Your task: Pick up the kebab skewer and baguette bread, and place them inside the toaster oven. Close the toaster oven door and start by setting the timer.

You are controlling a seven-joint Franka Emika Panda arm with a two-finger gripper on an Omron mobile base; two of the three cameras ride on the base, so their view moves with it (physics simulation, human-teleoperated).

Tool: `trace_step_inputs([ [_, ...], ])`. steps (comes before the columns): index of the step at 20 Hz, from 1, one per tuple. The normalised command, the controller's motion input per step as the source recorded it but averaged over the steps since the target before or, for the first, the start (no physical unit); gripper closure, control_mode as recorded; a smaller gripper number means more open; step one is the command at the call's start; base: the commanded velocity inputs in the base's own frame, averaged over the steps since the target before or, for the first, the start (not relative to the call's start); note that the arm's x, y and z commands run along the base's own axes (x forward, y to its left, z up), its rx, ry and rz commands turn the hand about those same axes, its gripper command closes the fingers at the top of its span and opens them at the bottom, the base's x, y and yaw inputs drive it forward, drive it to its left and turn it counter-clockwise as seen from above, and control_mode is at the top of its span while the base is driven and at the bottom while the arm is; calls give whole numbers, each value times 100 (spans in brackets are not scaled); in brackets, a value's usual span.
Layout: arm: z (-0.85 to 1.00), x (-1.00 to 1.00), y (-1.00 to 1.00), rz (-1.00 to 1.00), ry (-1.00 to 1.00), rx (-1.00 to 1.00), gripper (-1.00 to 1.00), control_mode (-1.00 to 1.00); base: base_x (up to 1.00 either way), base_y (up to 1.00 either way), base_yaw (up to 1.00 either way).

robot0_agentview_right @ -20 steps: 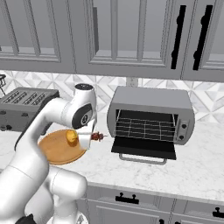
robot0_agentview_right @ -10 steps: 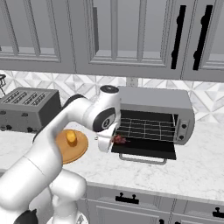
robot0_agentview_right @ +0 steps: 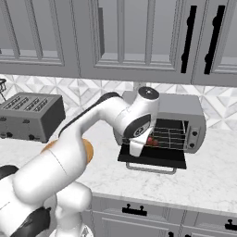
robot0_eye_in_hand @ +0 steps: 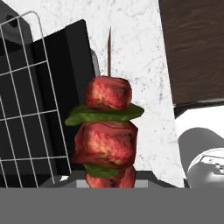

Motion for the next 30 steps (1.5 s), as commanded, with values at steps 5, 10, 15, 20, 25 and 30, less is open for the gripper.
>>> trace_step_inputs([
  [5, 5, -10, -16, 6, -47, 0, 100, -100, 0, 0, 0],
  [10, -6, 31, 0, 0, -21, 0, 100, -100, 0, 0, 0],
  [15, -11, 67, 0, 6, -2, 1, 100, -100, 0, 0, 0],
  [20, -37, 59, 6, 5, 0, 0, 100, -100, 0, 0, 0],
  [25, -23, 30, 0, 6, -1, 0, 100, -100, 0, 0, 0],
  [30, 0, 22, 0, 0, -3, 0, 100, -100, 0, 0, 0],
])
